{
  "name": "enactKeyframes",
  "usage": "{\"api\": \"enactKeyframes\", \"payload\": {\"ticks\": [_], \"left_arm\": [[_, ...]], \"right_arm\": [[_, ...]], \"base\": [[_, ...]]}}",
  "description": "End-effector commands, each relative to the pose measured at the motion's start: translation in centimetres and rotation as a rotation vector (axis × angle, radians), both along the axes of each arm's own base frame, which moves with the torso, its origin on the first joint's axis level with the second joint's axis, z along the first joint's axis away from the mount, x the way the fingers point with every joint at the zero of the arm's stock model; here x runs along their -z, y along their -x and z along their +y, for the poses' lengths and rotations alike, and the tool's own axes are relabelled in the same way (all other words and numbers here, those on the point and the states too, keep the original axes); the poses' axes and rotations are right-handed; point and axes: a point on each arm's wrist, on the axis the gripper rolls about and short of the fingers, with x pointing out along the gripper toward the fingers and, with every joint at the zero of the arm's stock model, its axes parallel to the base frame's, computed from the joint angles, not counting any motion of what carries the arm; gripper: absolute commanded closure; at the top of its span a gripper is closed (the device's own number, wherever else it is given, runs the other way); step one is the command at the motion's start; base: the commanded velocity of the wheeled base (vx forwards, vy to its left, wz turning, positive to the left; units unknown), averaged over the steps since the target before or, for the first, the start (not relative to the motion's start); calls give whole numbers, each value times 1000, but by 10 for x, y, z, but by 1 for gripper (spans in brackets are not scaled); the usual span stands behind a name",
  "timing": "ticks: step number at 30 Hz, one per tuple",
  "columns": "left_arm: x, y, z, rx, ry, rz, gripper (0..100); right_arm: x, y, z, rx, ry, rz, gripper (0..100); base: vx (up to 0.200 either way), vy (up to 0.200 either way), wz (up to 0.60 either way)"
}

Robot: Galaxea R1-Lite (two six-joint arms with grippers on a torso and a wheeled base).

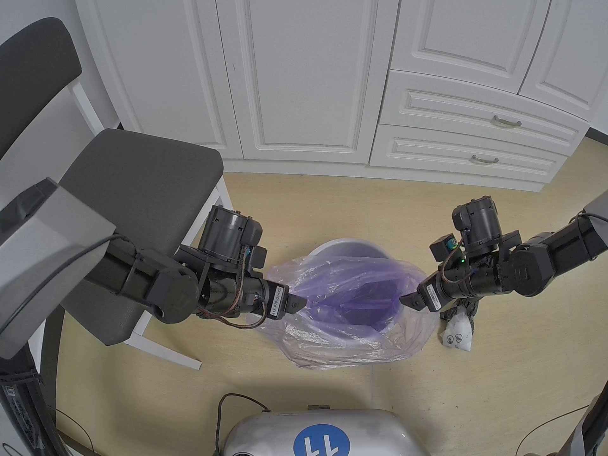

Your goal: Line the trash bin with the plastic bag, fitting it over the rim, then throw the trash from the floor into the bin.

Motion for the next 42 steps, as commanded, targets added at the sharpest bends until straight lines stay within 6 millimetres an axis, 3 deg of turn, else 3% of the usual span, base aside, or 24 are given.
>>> {"api": "enactKeyframes", "payload": {"ticks": [1, 7, 14, 25, 30, 36, 40, 42], "left_arm": [[19, -3, -2, 0, -33, 41, 0], [17, -1, -2, 20, -39, 29, 0], [10, 7, -5, 52, -46, 11, 0], [9, 17, -24, 113, -44, 1, 0], [20, 1, -25, 83, -49, 8, 0], [25, -26, -9, 11, -41, -2, 0], [30, -46, 0, -33, -34, -14, 0], [33, -58, 3, -57, -33, -26, 0]], "right_arm": [[21, 1, -2, -21, 74, 45, 0], [32, -29, 8, 120, -20, -2, 0], [42, -49, 16, 169, -84, -12, 0], [22, -69, 22, 284, -220, -89, 0], [29, -80, 23, 304, -252, -173, 0], [38, -98, 22, 350, -279, -288, 0], [28, -94, 20, 350, -286, -297, 0], [9, -75, 16, 326, -290, -290, 0]], "base": [[0, 0, 0], [0, 0, 0], [0, 0, 0], [0, 0, 0], [0, 0, 0], [0, 0, 0], [0, 0, 0], [0, 0, 0]]}}
